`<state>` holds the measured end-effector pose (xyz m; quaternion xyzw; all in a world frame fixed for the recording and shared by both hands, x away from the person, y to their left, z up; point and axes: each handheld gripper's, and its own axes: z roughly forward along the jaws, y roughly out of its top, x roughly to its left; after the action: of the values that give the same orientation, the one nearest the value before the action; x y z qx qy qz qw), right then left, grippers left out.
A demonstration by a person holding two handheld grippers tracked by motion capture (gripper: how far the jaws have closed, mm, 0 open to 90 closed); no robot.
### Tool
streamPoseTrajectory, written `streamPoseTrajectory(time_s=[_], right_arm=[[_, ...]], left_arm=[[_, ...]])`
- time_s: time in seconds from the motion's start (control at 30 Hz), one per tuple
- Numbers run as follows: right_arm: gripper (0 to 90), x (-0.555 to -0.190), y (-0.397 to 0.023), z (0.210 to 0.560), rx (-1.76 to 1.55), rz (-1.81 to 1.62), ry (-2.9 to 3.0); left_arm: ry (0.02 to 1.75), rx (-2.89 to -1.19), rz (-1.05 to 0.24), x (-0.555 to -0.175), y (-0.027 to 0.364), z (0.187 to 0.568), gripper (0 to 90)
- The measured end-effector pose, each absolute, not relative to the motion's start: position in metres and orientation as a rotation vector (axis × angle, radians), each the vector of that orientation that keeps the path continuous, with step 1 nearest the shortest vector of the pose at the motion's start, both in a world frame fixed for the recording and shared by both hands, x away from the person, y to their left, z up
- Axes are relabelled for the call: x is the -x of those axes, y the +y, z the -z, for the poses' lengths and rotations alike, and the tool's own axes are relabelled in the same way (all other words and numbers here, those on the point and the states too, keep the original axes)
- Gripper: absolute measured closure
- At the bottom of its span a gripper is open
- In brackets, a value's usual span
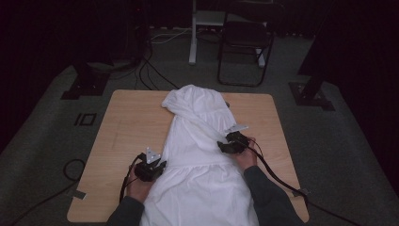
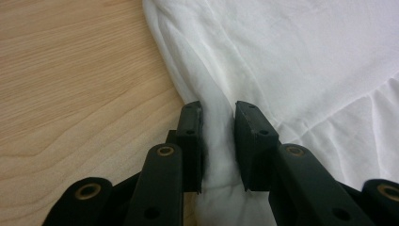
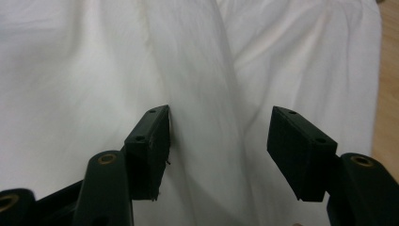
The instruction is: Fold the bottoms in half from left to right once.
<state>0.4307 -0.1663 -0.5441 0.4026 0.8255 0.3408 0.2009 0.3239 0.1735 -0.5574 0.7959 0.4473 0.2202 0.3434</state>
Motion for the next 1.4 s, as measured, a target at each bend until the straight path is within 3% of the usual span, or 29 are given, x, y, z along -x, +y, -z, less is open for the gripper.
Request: streamPoseTrajectory(time_s=[0.03, 0.1, 0.13, 0.27, 0.4, 0.6, 0.8, 1.0, 1.1, 1.2, 1.4], right_arm=[[51.2, -0.434, -0.166, 0.544, -1.136, -0.942, 2.302], [79.1, -0.438, -0.173, 0.54, -1.175, -0.937, 2.248], [88.8, -0.438, -0.179, 0.536, -1.206, -0.962, 2.212], [89.7, -0.43, -0.209, 0.521, -1.252, -0.984, 2.03], [88.7, -0.431, -0.225, 0.534, -1.32, -0.946, 2.04], [87.0, -0.437, -0.221, 0.558, -1.347, -0.9, 2.101], [86.3, -0.438, -0.221, 0.558, -1.345, -0.887, 2.109], [86.2, -0.437, -0.221, 0.558, -1.342, -0.889, 2.109], [86.4, -0.437, -0.222, 0.559, -1.342, -0.904, 2.108], [87.2, -0.435, -0.223, 0.56, -1.344, -0.918, 2.102], [88.0, -0.418, -0.223, 0.559, -1.336, -0.916, 2.125]], left_arm=[[1.158, -2.07, -0.579, -0.323, 0.173, 0.558, 72.8], [1.153, -2.078, -0.579, -0.323, 0.173, 0.557, 72.8], [1.153, -2.078, -0.579, -0.323, 0.173, 0.557, 72.8], [1.144, -2.082, -0.558, -0.323, 0.173, 0.558, 70.0], [1.141, -2.096, -0.543, -0.323, 0.172, 0.557, 68.2], [1.16, -2.082, -0.488, -0.329, 0.177, 0.545, 53.5], [1.123, -2.009, -0.591, -0.355, 0.17, 0.504, 47.8], [1.138, -2.08, -0.571, -0.405, 0.137, 0.517, 48.5], [1.217, -2.128, -0.521, -0.42, 0.132, 0.543, 54.8], [1.207, -2.098, -0.493, -0.416, 0.139, 0.55, 59.7], [1.172, -2.097, -0.56, -0.39, 0.139, 0.554, 65.0]])
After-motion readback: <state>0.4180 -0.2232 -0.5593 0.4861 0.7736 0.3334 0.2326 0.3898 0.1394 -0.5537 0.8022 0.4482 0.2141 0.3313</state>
